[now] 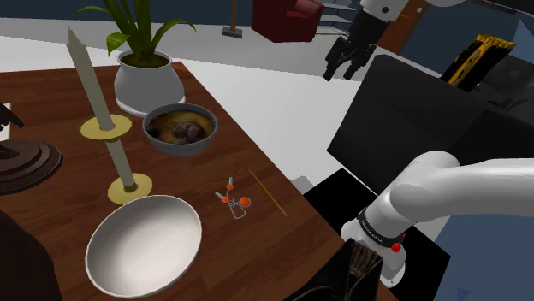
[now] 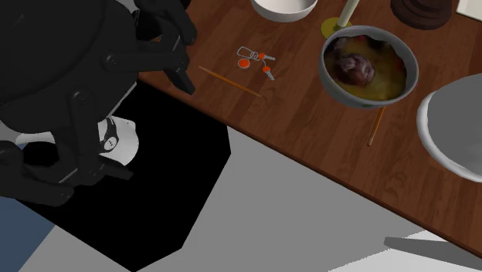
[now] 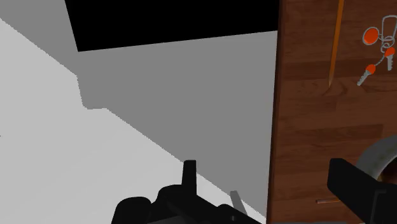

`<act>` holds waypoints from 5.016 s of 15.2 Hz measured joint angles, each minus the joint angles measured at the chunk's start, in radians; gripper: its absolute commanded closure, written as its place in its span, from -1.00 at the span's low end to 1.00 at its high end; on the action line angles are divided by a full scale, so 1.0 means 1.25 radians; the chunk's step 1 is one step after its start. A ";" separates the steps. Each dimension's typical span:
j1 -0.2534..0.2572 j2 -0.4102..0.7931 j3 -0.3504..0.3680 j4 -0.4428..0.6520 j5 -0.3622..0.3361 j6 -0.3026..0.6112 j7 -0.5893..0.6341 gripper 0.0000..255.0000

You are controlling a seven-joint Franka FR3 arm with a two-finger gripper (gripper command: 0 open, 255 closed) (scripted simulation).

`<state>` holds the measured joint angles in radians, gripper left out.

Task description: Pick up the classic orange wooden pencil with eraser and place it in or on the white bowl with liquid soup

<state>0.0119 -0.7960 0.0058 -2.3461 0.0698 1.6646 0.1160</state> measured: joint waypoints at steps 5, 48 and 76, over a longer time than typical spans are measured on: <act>0.016 -0.014 0.063 -0.048 0.014 0.022 0.054 -1.00; 0.080 0.303 0.636 -0.204 0.100 0.344 0.536 1.00; 0.107 0.185 0.540 -0.057 0.102 0.088 0.482 1.00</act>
<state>0.1457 -0.5642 0.6808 -2.4178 0.1969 1.7742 0.7188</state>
